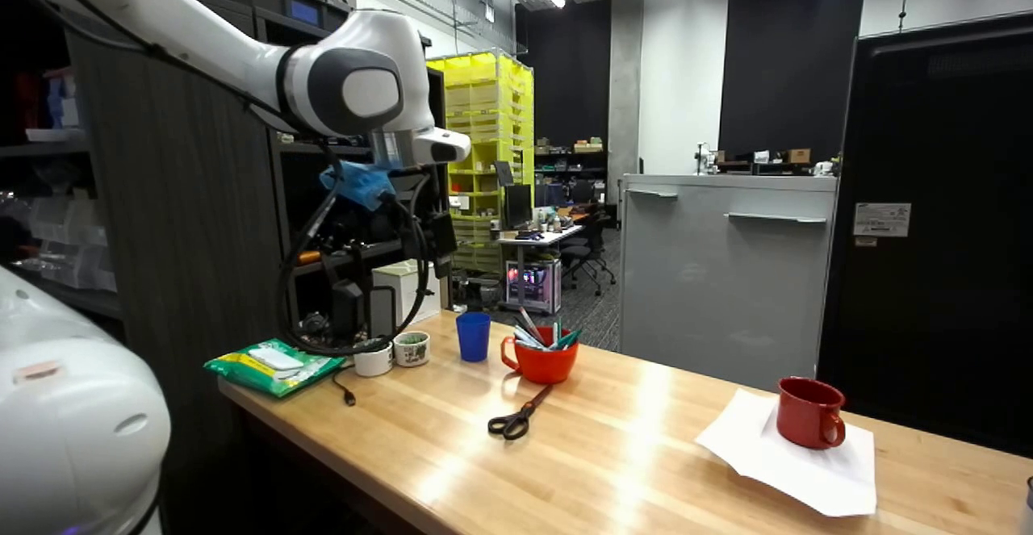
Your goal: Move the black pair of scissors to the right and turn it in the opposite direction
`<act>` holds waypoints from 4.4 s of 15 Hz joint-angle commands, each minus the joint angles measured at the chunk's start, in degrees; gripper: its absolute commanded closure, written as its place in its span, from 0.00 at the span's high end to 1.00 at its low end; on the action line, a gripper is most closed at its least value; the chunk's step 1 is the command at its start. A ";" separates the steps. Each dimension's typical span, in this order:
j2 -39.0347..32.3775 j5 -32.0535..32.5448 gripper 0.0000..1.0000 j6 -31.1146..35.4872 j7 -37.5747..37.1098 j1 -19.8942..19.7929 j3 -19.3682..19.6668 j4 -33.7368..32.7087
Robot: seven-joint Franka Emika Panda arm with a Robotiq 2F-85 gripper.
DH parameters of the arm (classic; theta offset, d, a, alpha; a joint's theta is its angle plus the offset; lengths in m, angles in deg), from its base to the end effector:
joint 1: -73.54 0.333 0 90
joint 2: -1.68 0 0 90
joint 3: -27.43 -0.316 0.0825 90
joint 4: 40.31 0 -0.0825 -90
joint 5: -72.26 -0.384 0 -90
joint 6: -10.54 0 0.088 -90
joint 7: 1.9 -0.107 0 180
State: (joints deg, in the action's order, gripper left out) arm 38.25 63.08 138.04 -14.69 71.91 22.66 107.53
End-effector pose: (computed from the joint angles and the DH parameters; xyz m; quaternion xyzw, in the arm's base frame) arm 0.3798 0.0276 0.4947 -0.9808 0.1269 -0.1337 0.0632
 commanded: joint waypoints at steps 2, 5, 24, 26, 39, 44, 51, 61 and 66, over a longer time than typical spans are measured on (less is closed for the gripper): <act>-2.33 1.03 1.00 1.89 0.12 -0.62 1.64 -0.10; -3.53 1.05 1.00 2.50 0.55 -0.85 2.23 -0.29; -29.66 30.64 1.00 15.78 -5.40 -9.93 3.18 -2.29; -33.38 31.14 1.00 17.69 -5.51 -8.99 4.22 -4.22; -49.71 17.08 1.00 19.01 2.64 -2.69 6.77 -18.50; -54.29 15.20 1.00 18.30 5.74 -2.51 6.90 -22.01; -59.47 14.42 1.00 15.21 7.89 -2.18 6.80 -26.54; -59.69 10.35 0.34 11.23 11.13 -2.74 6.28 -28.26; -58.85 8.67 0.02 10.54 12.40 -2.94 6.15 -28.29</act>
State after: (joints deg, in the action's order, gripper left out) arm -20.75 72.66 149.40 -4.00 69.29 28.04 78.96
